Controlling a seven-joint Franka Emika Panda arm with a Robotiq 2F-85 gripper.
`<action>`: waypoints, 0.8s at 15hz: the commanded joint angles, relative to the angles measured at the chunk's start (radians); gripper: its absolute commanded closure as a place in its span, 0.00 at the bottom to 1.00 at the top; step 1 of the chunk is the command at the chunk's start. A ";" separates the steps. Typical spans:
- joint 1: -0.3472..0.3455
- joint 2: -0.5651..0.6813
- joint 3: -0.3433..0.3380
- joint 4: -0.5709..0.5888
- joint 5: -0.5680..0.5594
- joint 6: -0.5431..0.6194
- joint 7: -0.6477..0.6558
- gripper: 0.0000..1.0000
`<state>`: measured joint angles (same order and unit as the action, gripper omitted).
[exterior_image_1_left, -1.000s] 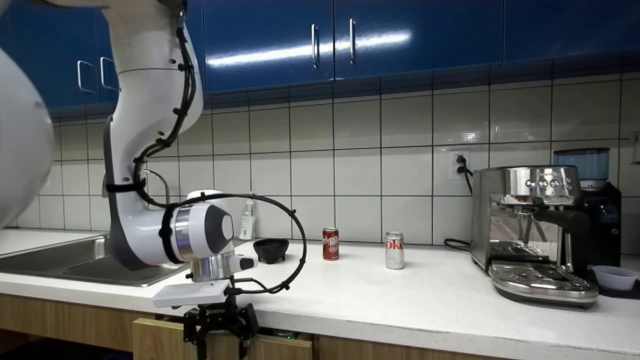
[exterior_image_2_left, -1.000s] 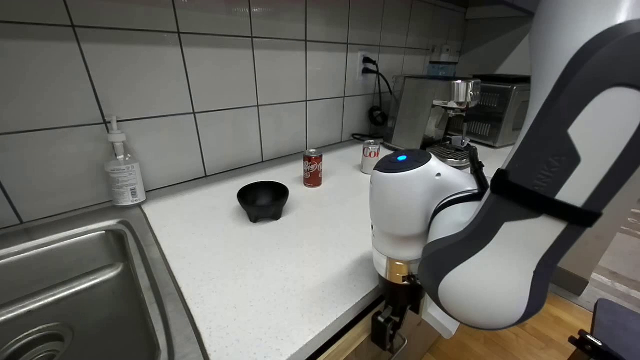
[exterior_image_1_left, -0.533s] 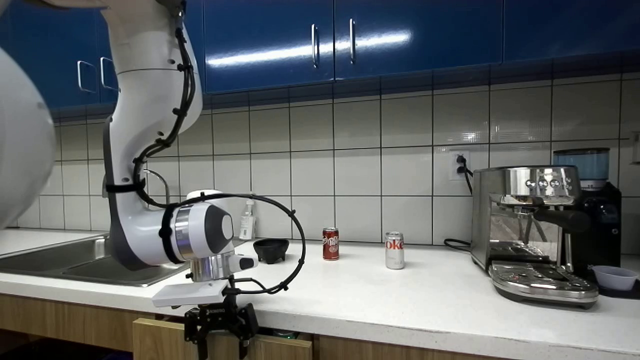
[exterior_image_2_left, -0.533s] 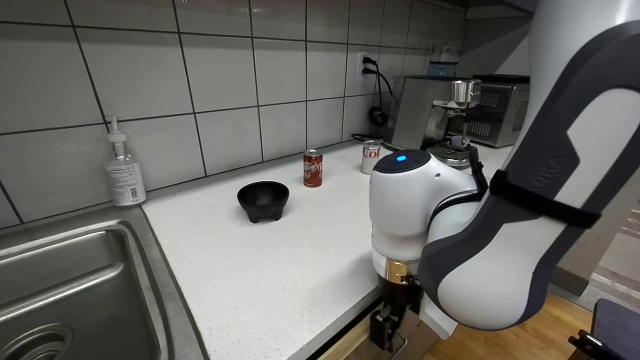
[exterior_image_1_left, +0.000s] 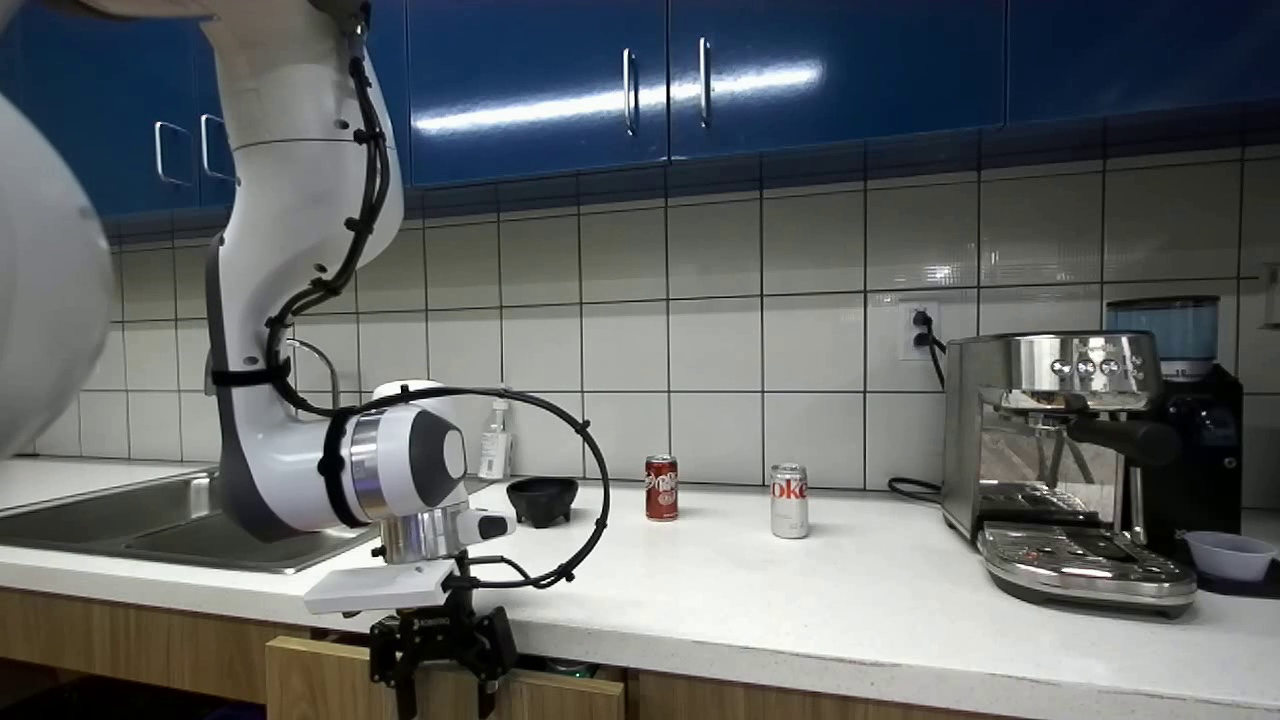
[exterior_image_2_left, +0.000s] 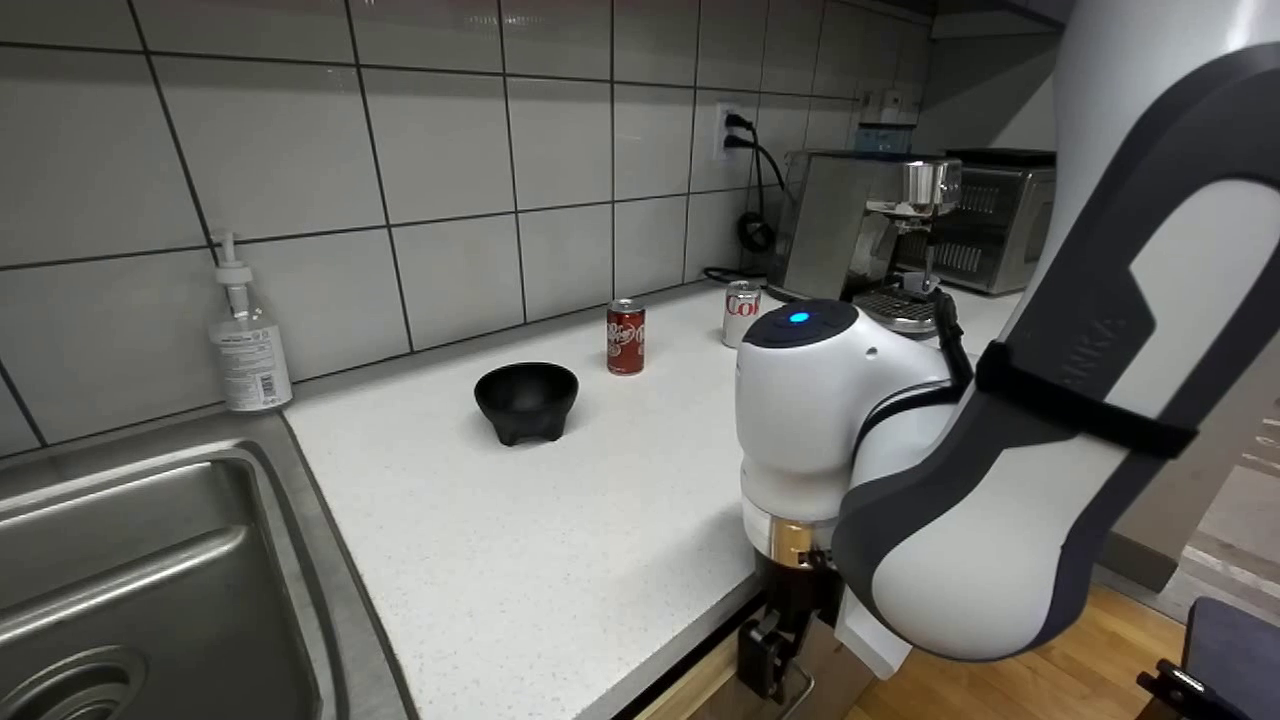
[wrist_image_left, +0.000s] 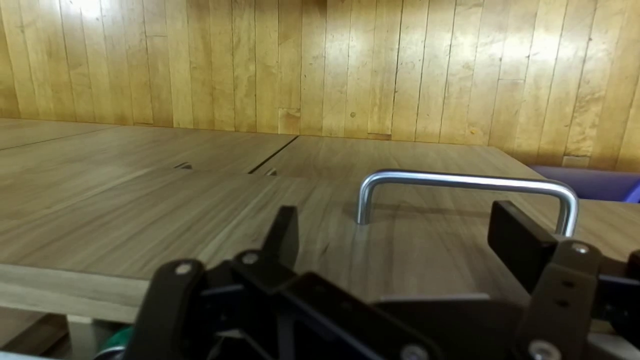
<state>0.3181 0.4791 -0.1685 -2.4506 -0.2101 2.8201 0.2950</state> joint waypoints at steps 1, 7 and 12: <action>-0.035 0.021 0.011 0.106 -0.017 0.005 -0.056 0.00; -0.011 0.000 0.009 0.005 -0.004 -0.010 0.002 0.00; -0.003 -0.002 0.005 -0.005 -0.004 0.044 0.022 0.00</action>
<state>0.3137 0.4796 -0.1632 -2.4483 -0.2095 2.8089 0.2944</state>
